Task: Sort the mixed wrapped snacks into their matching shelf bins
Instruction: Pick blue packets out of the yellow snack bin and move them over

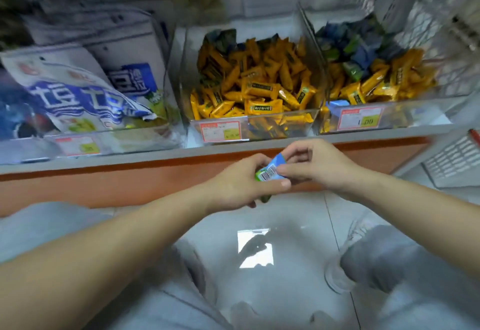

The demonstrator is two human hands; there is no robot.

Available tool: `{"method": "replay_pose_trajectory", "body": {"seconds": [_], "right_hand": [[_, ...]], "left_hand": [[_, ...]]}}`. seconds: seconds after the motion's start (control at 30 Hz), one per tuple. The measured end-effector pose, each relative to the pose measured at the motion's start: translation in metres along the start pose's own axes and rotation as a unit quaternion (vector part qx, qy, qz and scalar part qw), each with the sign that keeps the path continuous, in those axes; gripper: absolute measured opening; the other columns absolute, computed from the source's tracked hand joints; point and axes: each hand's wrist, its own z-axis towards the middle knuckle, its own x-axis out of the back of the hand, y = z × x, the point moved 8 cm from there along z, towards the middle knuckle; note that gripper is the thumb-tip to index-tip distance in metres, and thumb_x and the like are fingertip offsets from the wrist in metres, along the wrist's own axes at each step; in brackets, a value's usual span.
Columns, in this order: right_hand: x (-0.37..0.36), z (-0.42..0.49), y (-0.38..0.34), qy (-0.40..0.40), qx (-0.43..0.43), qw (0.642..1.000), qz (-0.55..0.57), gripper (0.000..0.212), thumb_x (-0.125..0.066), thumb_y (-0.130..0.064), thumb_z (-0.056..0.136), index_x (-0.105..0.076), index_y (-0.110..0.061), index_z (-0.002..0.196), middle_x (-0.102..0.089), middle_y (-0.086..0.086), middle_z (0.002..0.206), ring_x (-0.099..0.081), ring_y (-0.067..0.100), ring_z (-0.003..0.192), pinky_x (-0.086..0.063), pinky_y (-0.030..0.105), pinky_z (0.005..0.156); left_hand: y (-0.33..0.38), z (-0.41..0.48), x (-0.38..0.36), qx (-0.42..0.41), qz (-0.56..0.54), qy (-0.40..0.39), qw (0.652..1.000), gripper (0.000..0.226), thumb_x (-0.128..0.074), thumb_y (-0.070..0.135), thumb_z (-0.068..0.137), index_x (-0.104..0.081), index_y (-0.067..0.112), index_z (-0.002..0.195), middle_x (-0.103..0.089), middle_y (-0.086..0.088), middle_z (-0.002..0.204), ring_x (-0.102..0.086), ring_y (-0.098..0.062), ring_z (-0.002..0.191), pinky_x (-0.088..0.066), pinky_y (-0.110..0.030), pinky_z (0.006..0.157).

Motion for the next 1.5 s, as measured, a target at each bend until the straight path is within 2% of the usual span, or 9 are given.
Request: {"method": "replay_pose_trajectory", "body": {"seconds": [0.2,0.43,0.63,0.8,0.97,1.1,1.2,1.3,1.5], "right_hand": [[0.003,0.011,-0.126,0.066,0.173,0.981,-0.062,0.003,-0.073,-0.018,0.085,-0.075,-0.021,0.087,-0.075,0.001,0.077,-0.07,0.01,0.07,-0.056,0.024,0.057],[-0.043,0.109,-0.181,-0.007,0.217,0.914,-0.344,0.017,-0.06,-0.024,0.095,-0.073,-0.026,0.106,-0.071,-0.013,0.105,-0.062,-0.003,0.095,-0.046,0.015,0.082],[-0.081,0.172,-0.146,-0.094,0.142,0.853,-0.494,0.057,-0.064,-0.062,0.082,-0.06,-0.022,0.121,-0.064,-0.005,0.111,-0.06,0.014,0.098,-0.052,0.032,0.082],[-0.083,0.165,-0.147,-0.102,0.243,0.812,-0.521,0.014,-0.064,-0.043,0.09,-0.066,-0.03,0.096,-0.065,-0.012,0.093,-0.058,0.009,0.088,-0.05,0.037,0.08],[-0.02,0.163,-0.195,0.073,0.287,0.845,-0.445,0.005,-0.06,-0.039,0.092,-0.06,-0.034,0.09,-0.061,-0.014,0.085,-0.057,0.008,0.081,-0.043,0.029,0.069],[0.015,0.164,-0.206,0.184,0.252,0.784,-0.536,0.012,-0.061,-0.037,0.09,-0.066,-0.029,0.098,-0.059,0.0,0.098,-0.057,0.021,0.093,-0.049,0.038,0.077],[-0.041,0.16,-0.193,0.053,0.29,0.82,-0.491,0.016,-0.06,-0.042,0.09,-0.067,-0.028,0.095,-0.062,-0.008,0.093,-0.058,0.012,0.086,-0.045,0.03,0.071],[-0.091,0.175,-0.148,-0.115,0.178,0.815,-0.539,0.028,-0.059,-0.048,0.091,-0.07,-0.024,0.1,-0.069,-0.004,0.095,-0.063,0.012,0.084,-0.054,0.035,0.072],[-0.088,0.197,-0.138,-0.144,0.156,0.81,-0.547,0.021,-0.066,-0.037,0.09,-0.068,-0.026,0.108,-0.066,-0.008,0.103,-0.061,0.013,0.094,-0.053,0.033,0.079]], "left_hand": [[0.069,-0.05,0.096,-0.144,0.15,0.175,0.962,0.027,-0.072,0.037,0.087,-0.061,0.026,0.11,-0.065,0.01,0.083,-0.062,-0.006,0.071,-0.049,-0.029,0.063],[0.024,-0.081,0.21,-0.061,0.126,0.454,0.88,0.032,-0.066,0.04,0.088,-0.059,0.026,0.117,-0.069,0.008,0.098,-0.065,-0.016,0.089,-0.052,-0.037,0.078],[-0.001,-0.079,0.217,-0.055,0.031,0.44,0.896,0.019,-0.069,0.039,0.087,-0.059,0.037,0.102,-0.068,0.019,0.086,-0.064,-0.002,0.076,-0.059,-0.046,0.072],[0.002,-0.072,0.217,-0.066,0.038,0.421,0.904,0.019,-0.068,0.039,0.087,-0.059,0.036,0.104,-0.068,0.021,0.085,-0.064,0.002,0.071,-0.056,-0.026,0.06],[0.001,-0.068,0.218,-0.062,0.042,0.4,0.913,0.022,-0.07,0.037,0.086,-0.06,0.036,0.106,-0.067,0.023,0.084,-0.066,-0.001,0.069,-0.055,-0.024,0.056],[0.001,-0.068,0.219,-0.059,0.052,0.392,0.917,0.021,-0.07,0.038,0.087,-0.06,0.036,0.106,-0.068,0.021,0.085,-0.066,-0.001,0.07,-0.056,-0.026,0.059],[0.002,-0.067,0.219,-0.058,0.051,0.39,0.918,0.023,-0.07,0.039,0.086,-0.06,0.035,0.107,-0.069,0.015,0.086,-0.066,-0.001,0.071,-0.056,-0.027,0.06],[0.002,-0.067,0.219,-0.056,0.039,0.386,0.92,0.021,-0.07,0.037,0.087,-0.061,0.035,0.106,-0.07,0.015,0.084,-0.067,-0.003,0.07,-0.057,-0.031,0.062],[0.0,-0.068,0.215,-0.056,0.038,0.356,0.932,0.021,-0.068,0.038,0.088,-0.059,0.036,0.106,-0.069,0.021,0.088,-0.067,-0.001,0.071,-0.053,-0.021,0.058]]}}
